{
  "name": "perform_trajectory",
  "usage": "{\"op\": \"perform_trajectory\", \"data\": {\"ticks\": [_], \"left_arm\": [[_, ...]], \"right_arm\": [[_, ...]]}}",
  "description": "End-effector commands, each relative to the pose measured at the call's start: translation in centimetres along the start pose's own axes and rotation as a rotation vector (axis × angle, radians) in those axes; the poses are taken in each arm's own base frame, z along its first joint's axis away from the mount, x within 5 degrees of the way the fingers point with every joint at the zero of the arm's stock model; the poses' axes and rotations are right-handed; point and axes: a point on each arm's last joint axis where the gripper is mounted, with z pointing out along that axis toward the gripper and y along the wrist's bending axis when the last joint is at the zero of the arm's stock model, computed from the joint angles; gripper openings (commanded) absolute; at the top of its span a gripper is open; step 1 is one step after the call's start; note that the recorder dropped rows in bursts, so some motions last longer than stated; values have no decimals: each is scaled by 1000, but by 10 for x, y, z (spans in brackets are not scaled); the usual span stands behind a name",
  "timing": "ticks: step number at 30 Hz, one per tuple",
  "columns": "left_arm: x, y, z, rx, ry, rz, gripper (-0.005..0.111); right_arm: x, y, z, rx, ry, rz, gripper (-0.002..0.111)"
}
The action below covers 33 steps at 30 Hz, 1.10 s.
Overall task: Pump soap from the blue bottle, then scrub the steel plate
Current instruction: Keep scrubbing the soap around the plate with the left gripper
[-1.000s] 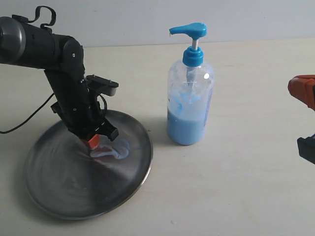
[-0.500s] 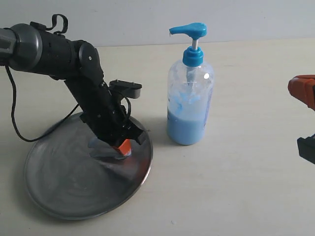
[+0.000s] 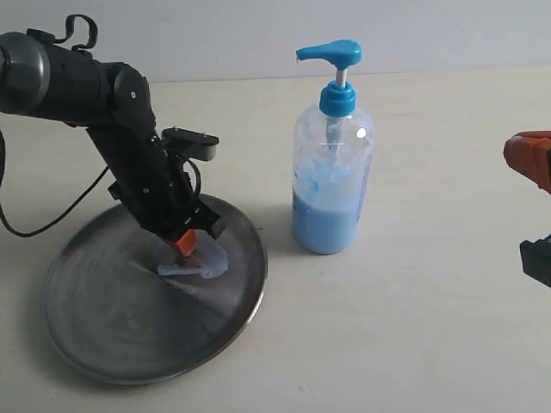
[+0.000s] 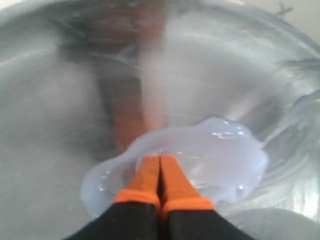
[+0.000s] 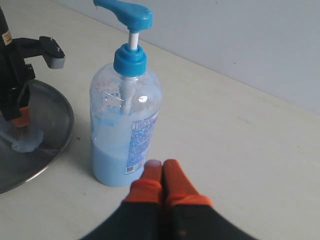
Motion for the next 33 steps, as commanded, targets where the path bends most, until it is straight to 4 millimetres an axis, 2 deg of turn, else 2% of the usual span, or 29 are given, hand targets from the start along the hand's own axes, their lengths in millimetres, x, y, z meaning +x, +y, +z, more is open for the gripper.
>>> {"op": "perform_trajectory", "data": {"ticks": [1,8,17,24,26,29,33], "left_arm": [[0,20,-2,-22,-27,-55,0],[1,32,-4,-27,-38,-94,0],[9,28,-4,4,54,-93,0],[10,5,0,22,97,-40,0],[8,-11,3,22,91,0,0],[2,-33,7,38,43,29,0],[-3,-45,7,126,-13,19,0]], "right_arm": [[0,0,0,1,-4,3,0],[0,0,0,1,-4,3,0],[0,0,0,1,-4,3,0],[0,0,0,1,-4,5,0],[0,0,0,1,-4,5,0],[0,0,0,1,-4,5,0],[1,0,0,0,-3,8,0]]}}
